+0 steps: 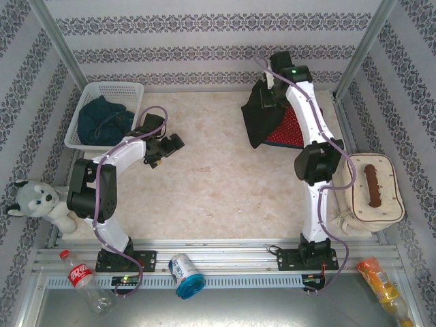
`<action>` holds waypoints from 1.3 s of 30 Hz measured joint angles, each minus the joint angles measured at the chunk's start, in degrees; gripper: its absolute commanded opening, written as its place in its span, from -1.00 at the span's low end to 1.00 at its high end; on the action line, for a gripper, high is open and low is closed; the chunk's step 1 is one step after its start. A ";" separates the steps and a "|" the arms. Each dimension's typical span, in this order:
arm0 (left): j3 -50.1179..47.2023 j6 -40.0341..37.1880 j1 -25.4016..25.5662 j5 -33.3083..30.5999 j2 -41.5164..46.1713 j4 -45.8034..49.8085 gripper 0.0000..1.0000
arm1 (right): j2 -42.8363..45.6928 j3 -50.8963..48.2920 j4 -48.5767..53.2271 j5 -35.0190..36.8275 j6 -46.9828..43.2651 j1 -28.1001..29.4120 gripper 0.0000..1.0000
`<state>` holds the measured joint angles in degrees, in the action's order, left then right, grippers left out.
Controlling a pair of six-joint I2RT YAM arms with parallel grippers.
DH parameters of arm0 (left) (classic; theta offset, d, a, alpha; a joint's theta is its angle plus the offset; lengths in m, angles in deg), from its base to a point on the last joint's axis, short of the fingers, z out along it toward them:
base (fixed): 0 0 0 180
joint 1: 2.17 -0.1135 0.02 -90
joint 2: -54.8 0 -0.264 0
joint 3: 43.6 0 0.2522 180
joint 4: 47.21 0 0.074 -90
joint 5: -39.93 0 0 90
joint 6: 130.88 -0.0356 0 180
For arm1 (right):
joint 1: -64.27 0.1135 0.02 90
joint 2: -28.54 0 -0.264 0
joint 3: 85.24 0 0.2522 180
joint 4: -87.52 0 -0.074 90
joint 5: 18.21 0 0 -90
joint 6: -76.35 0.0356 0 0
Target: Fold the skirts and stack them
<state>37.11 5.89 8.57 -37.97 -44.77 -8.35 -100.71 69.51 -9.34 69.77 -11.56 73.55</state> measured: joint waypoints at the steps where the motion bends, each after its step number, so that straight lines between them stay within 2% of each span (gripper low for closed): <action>1: 0.00 0.00 0.00 0.00 0.00 0.02 1.00 | 0.00 0.00 0.46 -1.14 -0.39 -0.57 -1.00; 5: 0.00 0.02 0.00 0.00 0.00 0.00 1.00 | 0.22 0.00 1.38 -5.09 -1.01 -2.84 -1.00; 13: -0.02 0.04 0.00 0.00 0.00 0.02 1.00 | 0.85 0.00 1.29 -8.63 -0.92 -6.71 -1.00; 20: -0.98 0.04 0.00 -0.22 0.00 0.02 1.00 | 0.87 -0.94 -0.72 -14.53 -1.07 -12.57 -1.00; 24: -1.38 0.04 0.00 -0.24 0.11 0.04 1.00 | 1.27 -7.28 -3.98 -17.81 -2.99 -16.74 -1.00; 30: -1.40 0.02 0.00 -0.42 0.37 0.11 1.00 | 1.27 -18.58 -10.32 -18.64 -4.00 -21.88 -1.00; 34: -1.70 0.02 0.00 -0.44 0.61 0.28 1.00 | 1.27 -23.71 -14.05 -17.53 -4.07 -23.32 -1.00; 39: -1.77 0.02 0.00 -0.63 0.66 0.70 1.00 | 1.25 -25.24 -17.46 -17.09 -4.48 -23.45 -1.00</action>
<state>35.34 5.91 8.57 -38.61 -44.11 -7.65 -99.46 44.27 -26.80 52.68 -16.04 50.10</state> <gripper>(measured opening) 0.999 0.056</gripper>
